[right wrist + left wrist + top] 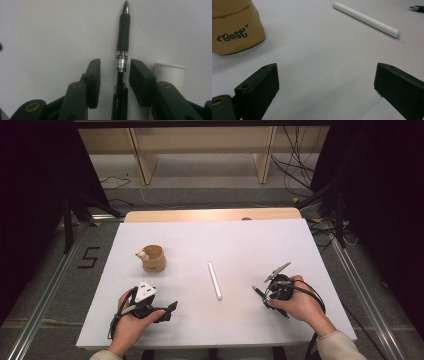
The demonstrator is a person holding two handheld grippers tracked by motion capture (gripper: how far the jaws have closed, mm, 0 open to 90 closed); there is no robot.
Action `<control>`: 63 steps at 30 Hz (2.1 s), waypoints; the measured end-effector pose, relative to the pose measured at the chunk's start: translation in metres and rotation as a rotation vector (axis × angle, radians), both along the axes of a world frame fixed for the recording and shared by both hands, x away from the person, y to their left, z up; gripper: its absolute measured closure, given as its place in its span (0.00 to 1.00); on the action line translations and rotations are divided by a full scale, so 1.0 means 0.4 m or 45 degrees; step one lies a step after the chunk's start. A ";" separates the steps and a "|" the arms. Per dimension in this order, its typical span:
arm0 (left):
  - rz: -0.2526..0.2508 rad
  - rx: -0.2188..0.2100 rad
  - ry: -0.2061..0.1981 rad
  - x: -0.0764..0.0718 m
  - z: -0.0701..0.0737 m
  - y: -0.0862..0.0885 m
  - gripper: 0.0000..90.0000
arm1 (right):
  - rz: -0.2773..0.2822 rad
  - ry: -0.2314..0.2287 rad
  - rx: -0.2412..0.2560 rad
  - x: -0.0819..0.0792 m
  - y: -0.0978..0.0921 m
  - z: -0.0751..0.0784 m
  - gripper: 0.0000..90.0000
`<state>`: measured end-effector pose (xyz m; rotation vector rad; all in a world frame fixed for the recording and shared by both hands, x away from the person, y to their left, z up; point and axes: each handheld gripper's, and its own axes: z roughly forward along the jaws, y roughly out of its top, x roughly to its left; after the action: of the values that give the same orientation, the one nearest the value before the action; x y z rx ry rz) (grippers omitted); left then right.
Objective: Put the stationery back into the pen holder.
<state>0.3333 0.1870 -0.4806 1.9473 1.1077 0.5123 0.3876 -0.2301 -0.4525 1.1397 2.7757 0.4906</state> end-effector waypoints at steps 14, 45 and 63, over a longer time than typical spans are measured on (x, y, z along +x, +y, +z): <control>0.001 -0.005 0.000 0.000 -0.001 -0.001 0.06 | 0.007 0.073 -0.073 0.010 0.012 -0.005 0.70; -0.007 -0.002 0.001 0.001 -0.002 -0.003 0.06 | -0.060 0.190 -0.215 0.048 0.045 -0.004 0.81; -0.008 0.005 0.002 0.002 -0.002 -0.003 0.06 | -0.084 0.192 -0.218 0.051 0.044 -0.004 0.88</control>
<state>0.3341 0.1858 -0.4812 1.9538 1.1019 0.5101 0.4081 -0.2124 -0.4539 1.2716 2.8266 0.1621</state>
